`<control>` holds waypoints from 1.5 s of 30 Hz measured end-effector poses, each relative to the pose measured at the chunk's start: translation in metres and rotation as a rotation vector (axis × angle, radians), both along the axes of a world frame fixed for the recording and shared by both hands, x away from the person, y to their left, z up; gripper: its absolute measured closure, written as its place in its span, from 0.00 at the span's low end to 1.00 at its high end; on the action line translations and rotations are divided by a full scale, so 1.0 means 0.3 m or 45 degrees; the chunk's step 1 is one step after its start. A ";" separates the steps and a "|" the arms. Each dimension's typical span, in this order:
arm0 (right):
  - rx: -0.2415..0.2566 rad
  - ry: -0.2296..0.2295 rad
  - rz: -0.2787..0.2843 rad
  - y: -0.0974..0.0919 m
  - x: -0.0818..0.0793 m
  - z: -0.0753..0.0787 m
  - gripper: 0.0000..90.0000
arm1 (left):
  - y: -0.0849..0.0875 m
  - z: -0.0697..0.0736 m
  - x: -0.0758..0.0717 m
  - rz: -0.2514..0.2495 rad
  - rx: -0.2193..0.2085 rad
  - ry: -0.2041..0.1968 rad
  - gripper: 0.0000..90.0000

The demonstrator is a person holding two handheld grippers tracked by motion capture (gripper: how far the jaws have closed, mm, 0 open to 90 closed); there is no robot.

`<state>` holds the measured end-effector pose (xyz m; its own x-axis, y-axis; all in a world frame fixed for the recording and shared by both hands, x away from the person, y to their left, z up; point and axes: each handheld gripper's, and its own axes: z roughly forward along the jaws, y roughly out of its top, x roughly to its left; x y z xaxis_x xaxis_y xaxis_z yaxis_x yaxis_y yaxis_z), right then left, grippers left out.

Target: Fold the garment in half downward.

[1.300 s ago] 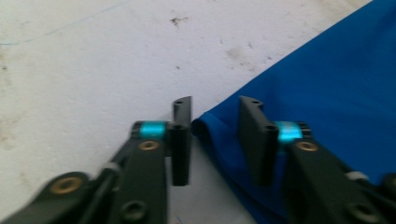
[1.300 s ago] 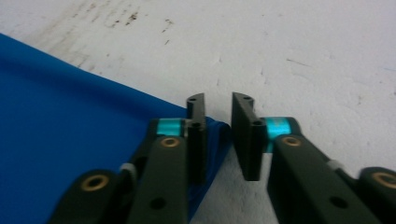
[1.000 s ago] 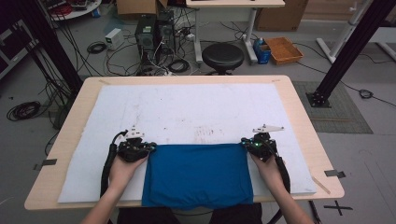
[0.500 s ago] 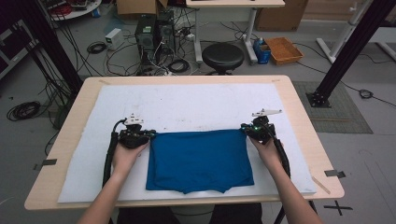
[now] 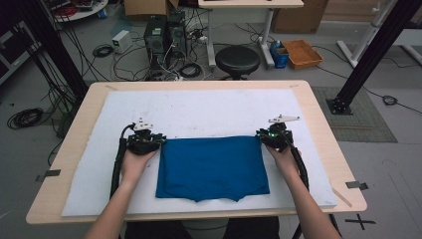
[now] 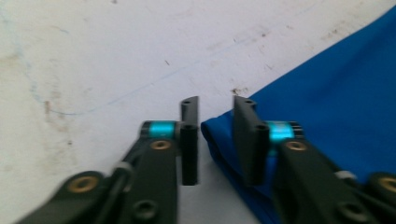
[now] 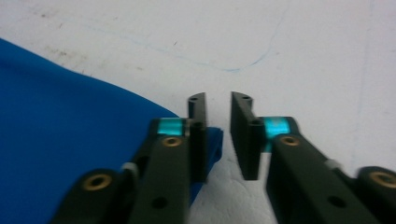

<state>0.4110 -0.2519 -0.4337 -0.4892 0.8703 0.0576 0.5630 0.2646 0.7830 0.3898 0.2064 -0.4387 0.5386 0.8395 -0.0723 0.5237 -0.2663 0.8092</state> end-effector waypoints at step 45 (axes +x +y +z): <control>0.177 -0.195 0.000 -0.175 -0.209 0.171 0.37 | 0.157 0.139 -0.215 -0.105 -0.207 -0.192 0.36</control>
<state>0.3482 -0.3043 -0.3825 -0.5018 0.8590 0.1022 0.4343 0.1480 0.8885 0.3252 0.2536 -0.3970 0.6196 0.7762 -0.1169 0.3759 -0.1627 0.9123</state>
